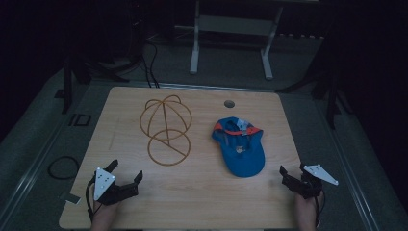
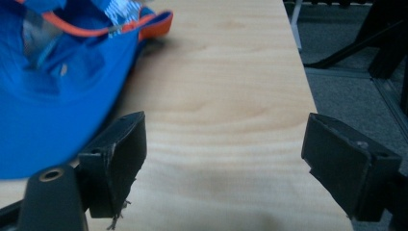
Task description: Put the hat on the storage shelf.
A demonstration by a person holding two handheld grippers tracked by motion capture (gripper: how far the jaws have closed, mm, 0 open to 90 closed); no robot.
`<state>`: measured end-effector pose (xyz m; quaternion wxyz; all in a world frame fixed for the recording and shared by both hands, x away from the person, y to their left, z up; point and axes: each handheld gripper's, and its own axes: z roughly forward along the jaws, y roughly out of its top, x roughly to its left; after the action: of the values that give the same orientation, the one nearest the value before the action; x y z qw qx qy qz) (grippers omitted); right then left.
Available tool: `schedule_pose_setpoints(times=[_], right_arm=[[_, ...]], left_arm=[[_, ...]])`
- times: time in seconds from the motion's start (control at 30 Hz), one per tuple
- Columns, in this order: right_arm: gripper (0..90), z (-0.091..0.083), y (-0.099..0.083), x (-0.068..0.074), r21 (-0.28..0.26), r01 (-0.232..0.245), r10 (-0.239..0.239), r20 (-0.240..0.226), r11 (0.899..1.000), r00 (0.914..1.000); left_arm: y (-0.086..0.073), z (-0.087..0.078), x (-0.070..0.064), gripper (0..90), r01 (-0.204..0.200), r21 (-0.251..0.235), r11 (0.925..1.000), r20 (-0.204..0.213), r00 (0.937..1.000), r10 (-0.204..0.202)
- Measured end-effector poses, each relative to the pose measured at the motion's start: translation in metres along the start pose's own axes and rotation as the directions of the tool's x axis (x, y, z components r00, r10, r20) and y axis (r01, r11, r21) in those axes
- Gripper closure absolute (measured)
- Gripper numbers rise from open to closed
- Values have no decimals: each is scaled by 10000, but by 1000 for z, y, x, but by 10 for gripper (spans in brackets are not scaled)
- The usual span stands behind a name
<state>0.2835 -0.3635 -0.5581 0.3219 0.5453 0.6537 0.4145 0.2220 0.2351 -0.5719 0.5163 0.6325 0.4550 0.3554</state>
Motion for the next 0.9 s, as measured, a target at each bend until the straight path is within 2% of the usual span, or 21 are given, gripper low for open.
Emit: schedule_pose_setpoints(times=[0.33, 0.43, 0.47, 0.5, 0.6, 0.67, 0.77, 0.87, 0.9], right_arm=[[156, 9, 28, -4, 357, -291, 305, -393, 9989, 9988], [143, 15, 42, 0, 542, -215, 252, -684, 9983, 9973], [143, 17, 45, 1, 547, -140, 182, -759, 9984, 9970], [143, 17, 45, 1, 547, -140, 182, -759, 9984, 9970], [140, 23, 56, 7, 518, -106, 164, -1134, 9986, 9934], [140, 29, 65, 12, 678, 126, -34, -1342, 9976, 9910], [137, 38, 78, 22, 829, 545, -433, -1320, 9951, 9903], [138, 47, 89, 29, 751, 705, -554, -1875, 9947, 9807], [138, 50, 93, 32, 690, 828, -684, -1895, 9942, 9795]], left_arm=[[0, 0, -2, 27, -105, 51, 9999, 67, 9999, 104], [0, 0, -2, 26, 16, 165, 9999, 62, 10000, -17], [0, 1, -2, 27, 165, 174, 9997, 94, 9998, -167], [0, 1, -2, 26, 165, 174, 9997, 94, 9998, -167], [1, 0, -2, 26, 201, 122, 9997, 84, 9998, -202], [1, 0, -3, 26, 231, 112, 9997, 130, 9996, -232], [2, -1, -4, 27, 175, 265, 9995, 82, 9998, -177], [2, -1, -5, 26, -72, 369, 9993, -61, 10000, 74], [2, -1, -5, 27, -107, 407, 9991, -85, 9999, 110]])
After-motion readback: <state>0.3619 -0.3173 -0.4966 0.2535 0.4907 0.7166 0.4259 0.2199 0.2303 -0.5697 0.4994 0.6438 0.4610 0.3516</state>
